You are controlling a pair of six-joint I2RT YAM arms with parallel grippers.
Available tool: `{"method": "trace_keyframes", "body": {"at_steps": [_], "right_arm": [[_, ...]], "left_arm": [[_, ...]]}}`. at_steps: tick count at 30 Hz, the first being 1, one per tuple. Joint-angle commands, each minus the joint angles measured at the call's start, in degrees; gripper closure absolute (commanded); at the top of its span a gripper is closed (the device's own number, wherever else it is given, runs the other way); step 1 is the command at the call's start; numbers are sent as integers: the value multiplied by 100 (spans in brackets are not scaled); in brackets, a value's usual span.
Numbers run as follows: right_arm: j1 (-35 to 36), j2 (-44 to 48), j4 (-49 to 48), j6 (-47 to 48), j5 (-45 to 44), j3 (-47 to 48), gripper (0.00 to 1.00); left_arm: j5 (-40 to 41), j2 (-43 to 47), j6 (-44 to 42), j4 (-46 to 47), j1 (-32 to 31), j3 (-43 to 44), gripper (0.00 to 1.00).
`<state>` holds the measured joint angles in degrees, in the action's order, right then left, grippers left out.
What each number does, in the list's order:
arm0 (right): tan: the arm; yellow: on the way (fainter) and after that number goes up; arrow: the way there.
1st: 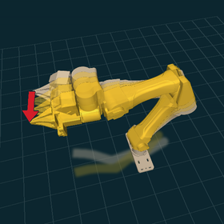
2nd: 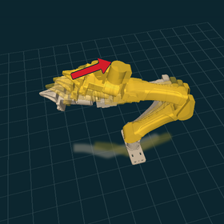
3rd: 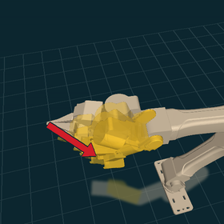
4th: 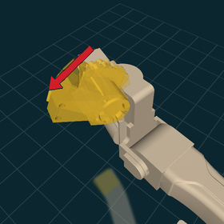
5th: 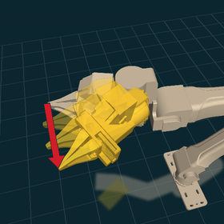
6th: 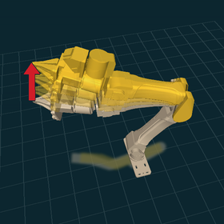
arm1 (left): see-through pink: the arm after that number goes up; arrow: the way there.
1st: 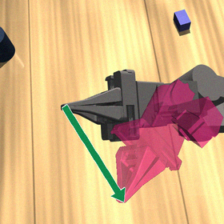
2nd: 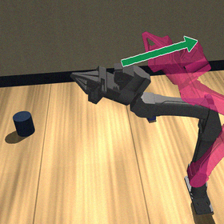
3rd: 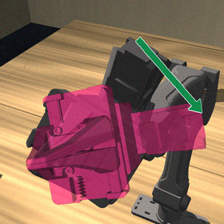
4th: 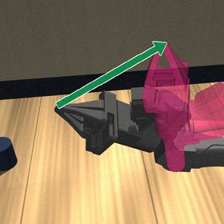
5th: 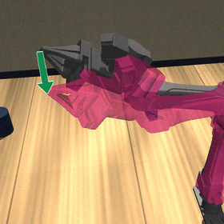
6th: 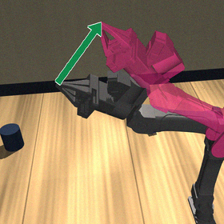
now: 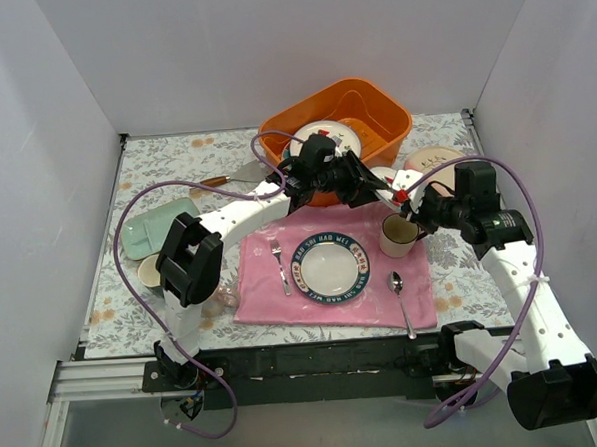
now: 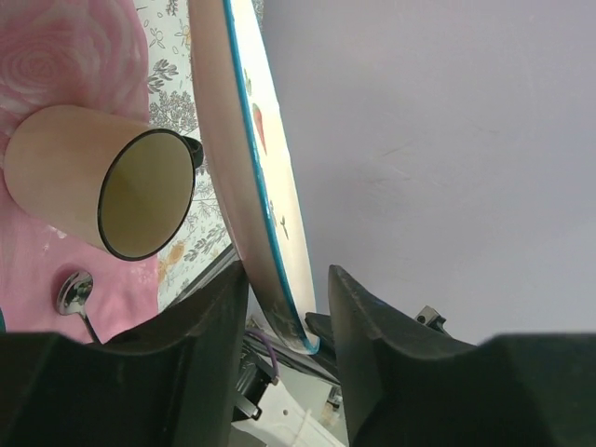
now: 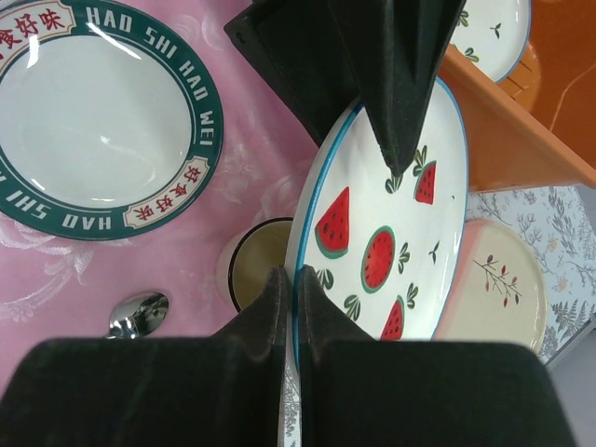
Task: Place the mixed dishes into the plastic bin
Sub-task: Pick up the plate at the center of the board.
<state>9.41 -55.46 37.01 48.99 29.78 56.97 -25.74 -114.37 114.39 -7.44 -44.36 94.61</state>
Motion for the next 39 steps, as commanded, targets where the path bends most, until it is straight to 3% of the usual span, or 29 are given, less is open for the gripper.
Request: {"method": "trace_keyframes", "body": {"at_steps": [1,12,13,20,27,32,39], "right_arm": [[114,255,-502,172,362,420,99],[158,387,-221,392,652,367,99],[158,378,-204,392,669,367,99],[158,326,-255,190,792,482,99],[140,194,-633,-495,924,648,63],[131,124,-959,-1005,1100,850,54],[-18,-70,-1846,-2612,767,1053,35]], "left_arm": [[-133,134,1156,463,-20,49,65],[-660,125,1068,1315,15,49,91],[-687,125,1059,1368,32,49,99],[-872,380,875,1922,138,-223,100],[-898,916,743,2501,393,-838,100],[-898,1284,769,2713,604,-1207,100],[-924,1750,725,3011,876,-1646,100]]}}
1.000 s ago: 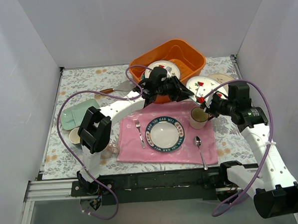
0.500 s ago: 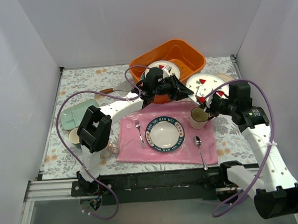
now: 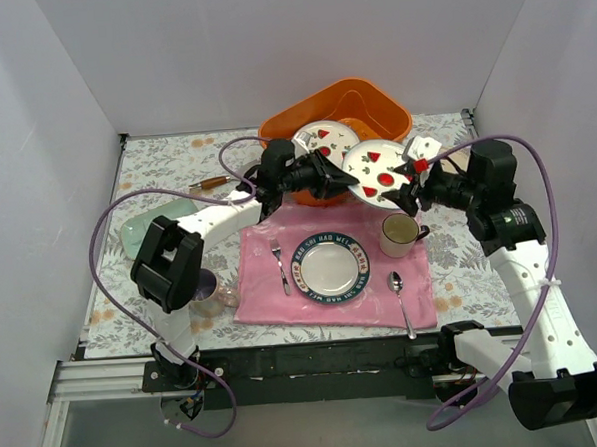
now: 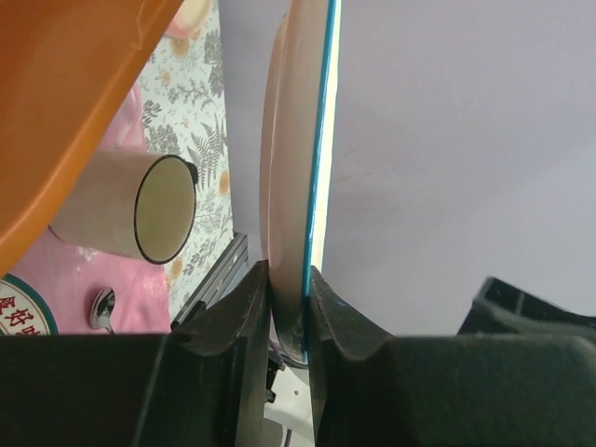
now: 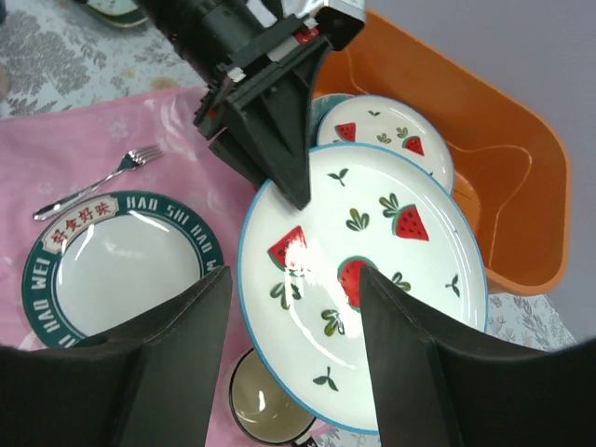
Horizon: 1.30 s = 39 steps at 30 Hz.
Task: Place the mixed dishes into the plastic bin
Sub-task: Pick up the plate at the center of the board.
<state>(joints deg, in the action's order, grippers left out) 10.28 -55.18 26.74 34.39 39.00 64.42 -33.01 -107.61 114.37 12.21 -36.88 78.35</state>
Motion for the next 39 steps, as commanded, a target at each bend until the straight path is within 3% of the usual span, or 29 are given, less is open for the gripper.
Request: {"method": "trace_keyframes", "body": {"at_steps": [1,7,16,30,39], "right_arm": [[-166,-133,-994,-1606,-235,325,33],[-422,-467,-1408,-2998,-595,492,26],[-756,-977,-1698,-5150,-772,852,28],[-861,-1750,-1866,-6901,-412,852,29],[-800,-2093,-1910,-7534,-51,844,42]], "left_arm": [[-205,1128,727,1099,190,-91,100],[-241,1646,736,1626,489,-715,100],[-267,2235,473,1557,788,-1172,100],[-311,2499,437,1680,973,-1375,100],[-284,2500,341,1575,981,-1322,100]]}}
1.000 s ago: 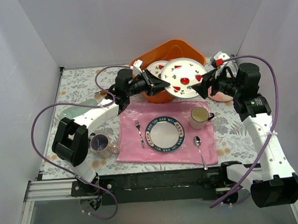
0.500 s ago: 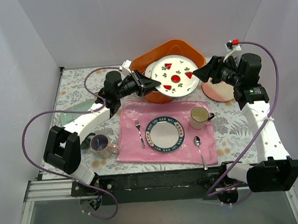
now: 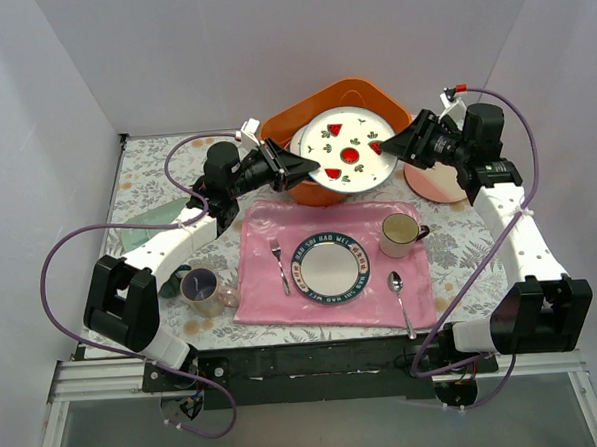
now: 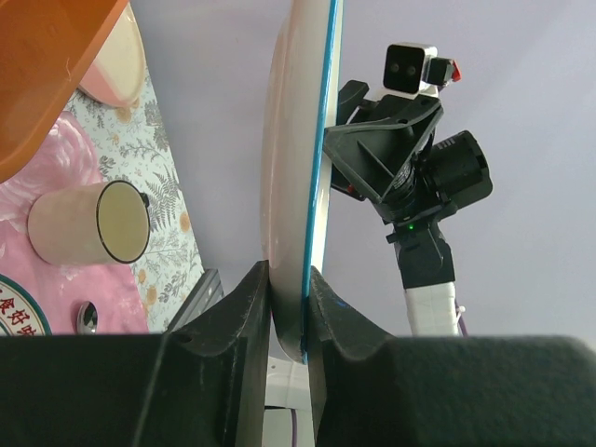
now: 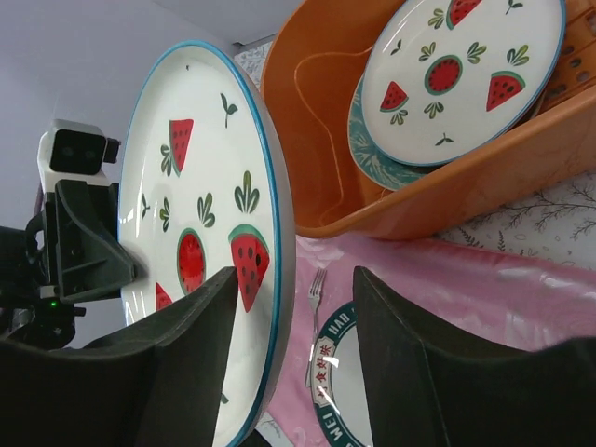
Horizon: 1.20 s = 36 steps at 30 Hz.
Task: Place the mixed dishes into the plastic bin
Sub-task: Pick up the plate at the center of the board.
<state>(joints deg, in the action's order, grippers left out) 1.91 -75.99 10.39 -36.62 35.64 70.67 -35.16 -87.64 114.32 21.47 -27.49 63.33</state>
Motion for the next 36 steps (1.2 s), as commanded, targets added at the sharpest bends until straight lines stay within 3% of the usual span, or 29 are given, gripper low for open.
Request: {"method": "trace_keyframes", "body": {"at_steps": [1,9,12,15,17,21,22,25,27,31,32,33,36], "right_arm": [[46,-21,-301,-529,321,219,45],[143,-127,-450,-873,505,148,59],[152,-145,-520,-925,593,105,72],[152,-171,-652,-961,681,96,95],[152,-197,-784,-1005,725,122,99],[152,-320,-978,-1128,848,262,99],[152,-355,-1143,-1171,874,297,99],[152,-505,-1303,-1251,927,456,99],[152,-601,-1408,-1277,954,535,99],[143,-777,-1601,-1312,980,711,99],[151,-847,-1645,-1312,980,728,99],[152,-891,-1733,-1321,989,755,99],[143,-1058,-1882,-1321,989,860,99]], "left_arm": [[-62,493,336,621,50,197,100],[-26,458,248,472,50,285,100],[0,475,205,419,50,294,100],[26,528,126,332,50,285,100],[35,563,47,287,59,268,98],[53,730,-103,165,112,198,75],[79,765,-129,129,147,180,59],[175,941,-331,-125,243,136,45],[298,1064,-559,-457,296,144,29],[693,1432,-1113,-1047,498,153,14],[773,1494,-1236,-1310,533,153,5],[878,1573,-1367,-1469,577,153,2],[1090,1811,-1720,-1891,823,127,2]]}}
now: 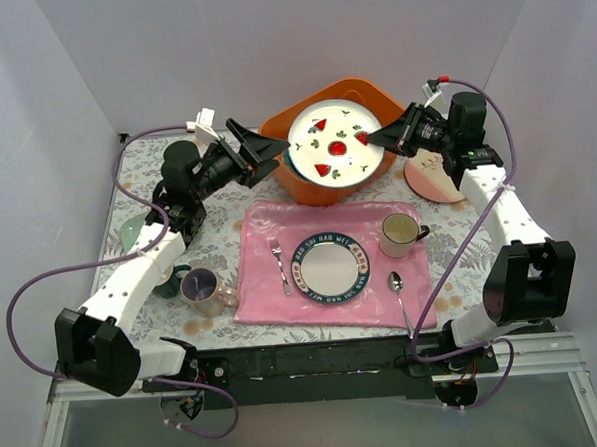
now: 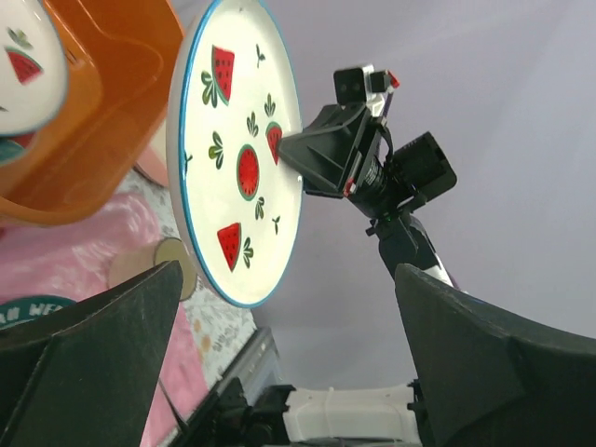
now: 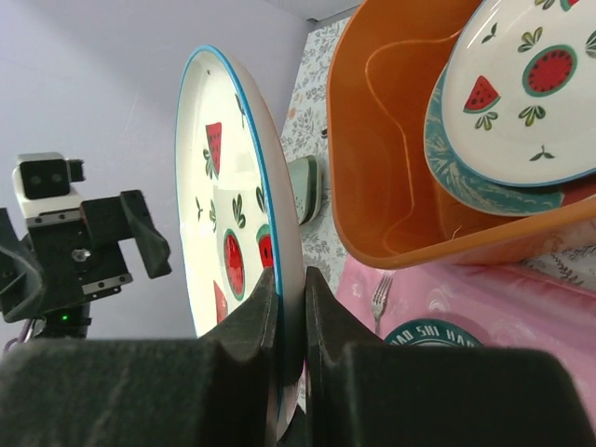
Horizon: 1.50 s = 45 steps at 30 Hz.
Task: Place the mixed dishes into the plastic bin
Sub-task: Pick up the plate at the center of the board, then place the plate in the plastic bin.
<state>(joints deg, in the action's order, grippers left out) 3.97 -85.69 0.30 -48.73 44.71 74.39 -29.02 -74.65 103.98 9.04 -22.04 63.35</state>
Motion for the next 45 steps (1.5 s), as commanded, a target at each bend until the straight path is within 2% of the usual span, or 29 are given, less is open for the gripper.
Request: {"method": "trace_keyframes", "body": {"at_steps": [1,8,25,45], "right_arm": [[-63,-132,-925,-102,91,541,99],[-71,-693,-1137,136,-76,1050,99],[-54,-2451,-1014,900,-481,2861,99],[25,-3322,-952,1472,-700,3143,99]], "left_arm": [[511,565,-808,-762,340,142,2],[695,856,-1266,-1623,718,239,2],[748,1023,-1355,-1871,912,116,2],[827,882,-1267,-1879,930,186,2]]}}
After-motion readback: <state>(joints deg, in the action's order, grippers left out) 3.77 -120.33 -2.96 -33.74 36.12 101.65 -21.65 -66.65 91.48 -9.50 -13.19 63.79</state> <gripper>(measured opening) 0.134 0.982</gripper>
